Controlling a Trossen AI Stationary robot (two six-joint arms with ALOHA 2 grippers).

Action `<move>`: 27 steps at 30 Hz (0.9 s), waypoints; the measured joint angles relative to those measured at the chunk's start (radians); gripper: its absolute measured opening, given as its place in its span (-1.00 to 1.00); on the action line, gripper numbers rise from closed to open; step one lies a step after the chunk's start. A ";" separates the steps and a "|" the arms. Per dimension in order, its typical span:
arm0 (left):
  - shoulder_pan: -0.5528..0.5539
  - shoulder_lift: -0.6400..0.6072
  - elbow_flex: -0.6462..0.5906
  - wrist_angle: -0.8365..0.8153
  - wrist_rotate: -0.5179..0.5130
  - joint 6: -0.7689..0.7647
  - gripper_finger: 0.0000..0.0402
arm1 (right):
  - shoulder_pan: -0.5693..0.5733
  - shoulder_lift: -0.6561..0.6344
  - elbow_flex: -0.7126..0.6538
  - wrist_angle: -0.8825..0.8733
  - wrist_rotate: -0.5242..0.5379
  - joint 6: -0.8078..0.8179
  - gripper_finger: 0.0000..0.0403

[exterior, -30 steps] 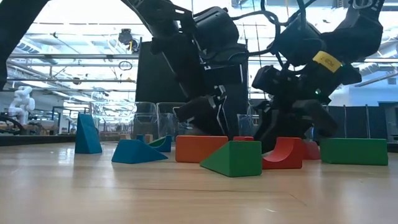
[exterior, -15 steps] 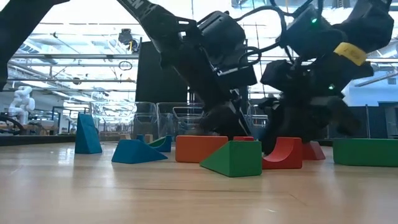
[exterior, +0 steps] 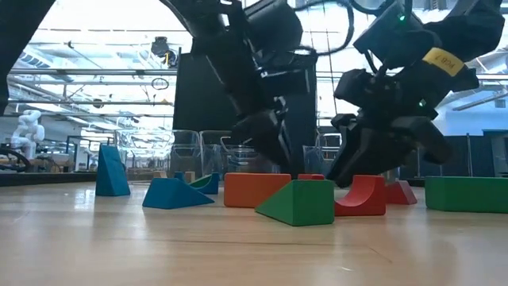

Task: Sort blocks by size
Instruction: Put the pink rectangular block into the right transparent bin

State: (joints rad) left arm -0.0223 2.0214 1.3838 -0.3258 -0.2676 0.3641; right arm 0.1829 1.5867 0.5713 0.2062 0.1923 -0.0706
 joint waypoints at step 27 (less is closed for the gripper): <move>0.005 0.037 -0.085 0.321 -0.011 0.069 0.19 | 0.001 -0.009 0.002 -0.007 0.017 -0.067 -0.40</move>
State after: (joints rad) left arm -0.0174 2.0586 1.2990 -0.0049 -0.2781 0.4334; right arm 0.1843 1.5776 0.5728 0.1991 0.2094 -0.1377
